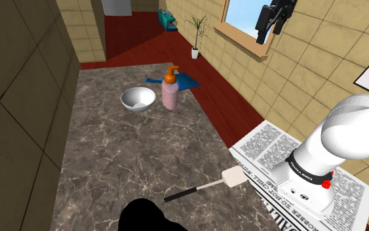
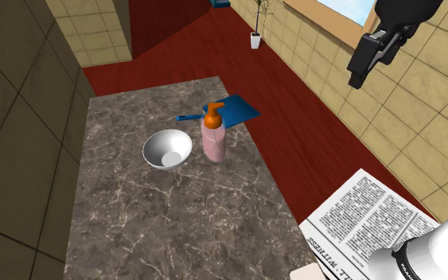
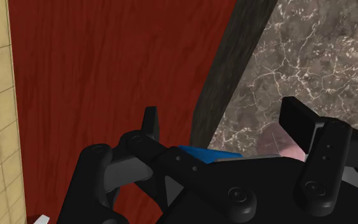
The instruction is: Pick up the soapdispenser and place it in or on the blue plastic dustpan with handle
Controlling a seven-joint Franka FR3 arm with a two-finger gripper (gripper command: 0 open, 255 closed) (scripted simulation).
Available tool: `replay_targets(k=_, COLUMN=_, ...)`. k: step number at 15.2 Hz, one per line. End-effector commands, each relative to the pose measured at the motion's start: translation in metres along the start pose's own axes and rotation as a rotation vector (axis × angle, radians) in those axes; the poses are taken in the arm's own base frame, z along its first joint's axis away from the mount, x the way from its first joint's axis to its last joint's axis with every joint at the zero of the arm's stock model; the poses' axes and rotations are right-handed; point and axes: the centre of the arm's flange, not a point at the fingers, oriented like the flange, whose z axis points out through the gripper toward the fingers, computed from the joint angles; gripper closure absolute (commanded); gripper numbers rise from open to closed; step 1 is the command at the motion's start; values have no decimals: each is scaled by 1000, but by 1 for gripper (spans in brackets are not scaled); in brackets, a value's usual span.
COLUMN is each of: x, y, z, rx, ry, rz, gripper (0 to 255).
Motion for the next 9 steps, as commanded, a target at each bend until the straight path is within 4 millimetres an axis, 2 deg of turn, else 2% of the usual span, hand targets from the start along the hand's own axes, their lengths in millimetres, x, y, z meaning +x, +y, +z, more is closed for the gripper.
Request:
replay_targets(k=1, x=0, y=0, z=0, rx=0, ry=0, rz=0, gripper=0)
replay_targets(k=9, x=61, y=-48, z=64, rx=48, ry=12, rz=15, gripper=0)
